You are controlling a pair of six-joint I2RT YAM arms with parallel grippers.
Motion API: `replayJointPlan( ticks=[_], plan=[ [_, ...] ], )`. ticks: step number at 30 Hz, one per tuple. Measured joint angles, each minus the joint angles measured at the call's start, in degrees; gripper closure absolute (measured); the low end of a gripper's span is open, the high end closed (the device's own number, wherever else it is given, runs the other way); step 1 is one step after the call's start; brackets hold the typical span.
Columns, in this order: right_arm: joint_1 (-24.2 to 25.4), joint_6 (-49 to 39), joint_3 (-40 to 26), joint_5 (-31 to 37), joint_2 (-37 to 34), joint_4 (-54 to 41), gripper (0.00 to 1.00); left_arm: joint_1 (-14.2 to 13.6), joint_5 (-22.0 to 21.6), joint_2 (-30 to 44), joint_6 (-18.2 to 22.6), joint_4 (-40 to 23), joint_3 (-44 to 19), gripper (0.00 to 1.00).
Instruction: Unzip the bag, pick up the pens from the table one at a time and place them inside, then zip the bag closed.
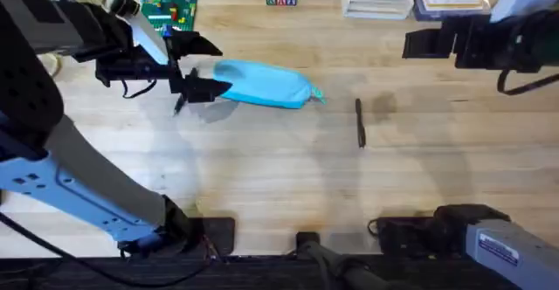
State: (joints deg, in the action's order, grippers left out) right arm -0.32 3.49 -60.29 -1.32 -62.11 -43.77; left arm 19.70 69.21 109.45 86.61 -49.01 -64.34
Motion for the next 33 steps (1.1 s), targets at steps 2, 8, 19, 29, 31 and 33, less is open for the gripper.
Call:
replayJointPlan(
  ticks=[2,8,19,29,31,33],
  plan=[
    [0.00,0.00,0.00,0.00,0.00,0.00,0.003,0.00,0.00,0.00,-0.05,0.02,0.00,0.009],
    [0.00,0.00,0.00,0.00,0.00,0.00,0.003,0.00,-0.09,0.01,0.01,0.22,-0.02,0.869],
    [0.00,0.00,0.00,0.00,0.00,0.00,0.003,-0.02,-0.42,0.00,0.02,0.17,-0.02,0.957],
    [0.00,-0.96,0.00,-0.47,0.00,0.00,0.004,-0.02,-0.42,0.00,0.02,0.17,-0.02,0.957],
    [0.02,-3.34,0.00,-2.24,0.00,0.00,0.004,-0.02,-0.42,0.00,0.02,0.17,-0.02,0.957],
    [0.00,-6.72,0.00,-4.97,0.00,0.00,0.004,-0.02,-0.42,0.00,0.02,0.32,-0.02,0.957]
  ],
)
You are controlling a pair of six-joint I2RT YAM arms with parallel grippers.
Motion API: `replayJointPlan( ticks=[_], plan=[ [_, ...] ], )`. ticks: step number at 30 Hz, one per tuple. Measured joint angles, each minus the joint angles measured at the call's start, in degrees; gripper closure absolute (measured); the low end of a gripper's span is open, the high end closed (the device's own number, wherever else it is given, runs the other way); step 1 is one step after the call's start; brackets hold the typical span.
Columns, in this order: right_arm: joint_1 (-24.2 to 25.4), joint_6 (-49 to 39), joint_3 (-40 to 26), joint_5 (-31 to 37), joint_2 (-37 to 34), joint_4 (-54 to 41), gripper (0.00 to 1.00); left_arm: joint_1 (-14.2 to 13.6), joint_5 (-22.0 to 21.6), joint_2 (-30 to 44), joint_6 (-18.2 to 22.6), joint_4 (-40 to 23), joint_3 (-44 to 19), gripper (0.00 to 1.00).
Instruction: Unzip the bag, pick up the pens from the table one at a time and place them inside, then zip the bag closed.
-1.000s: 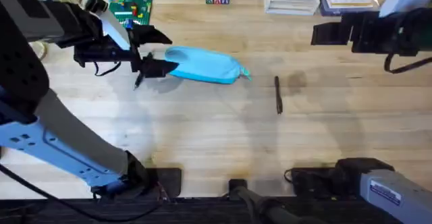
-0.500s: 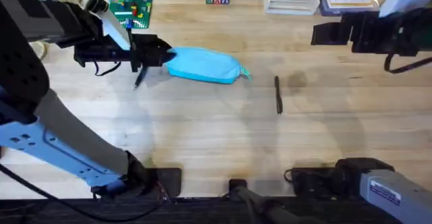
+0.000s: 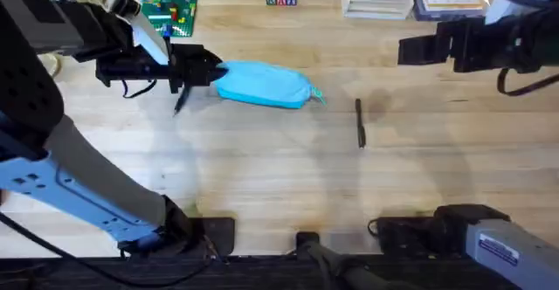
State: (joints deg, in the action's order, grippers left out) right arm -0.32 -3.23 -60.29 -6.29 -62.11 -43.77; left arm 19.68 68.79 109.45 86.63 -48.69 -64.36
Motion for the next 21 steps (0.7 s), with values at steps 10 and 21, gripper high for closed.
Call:
replayJointPlan(
  ticks=[10,21],
  plan=[
    [0.00,-23.53,-0.02,-11.04,-0.27,-0.02,0.004,-0.04,0.00,0.00,0.00,0.44,0.00,0.957],
    [0.00,-34.41,-0.09,-21.19,-8.42,-1.47,0.004,-0.04,0.00,0.00,-0.01,0.47,0.00,0.957]
  ],
)
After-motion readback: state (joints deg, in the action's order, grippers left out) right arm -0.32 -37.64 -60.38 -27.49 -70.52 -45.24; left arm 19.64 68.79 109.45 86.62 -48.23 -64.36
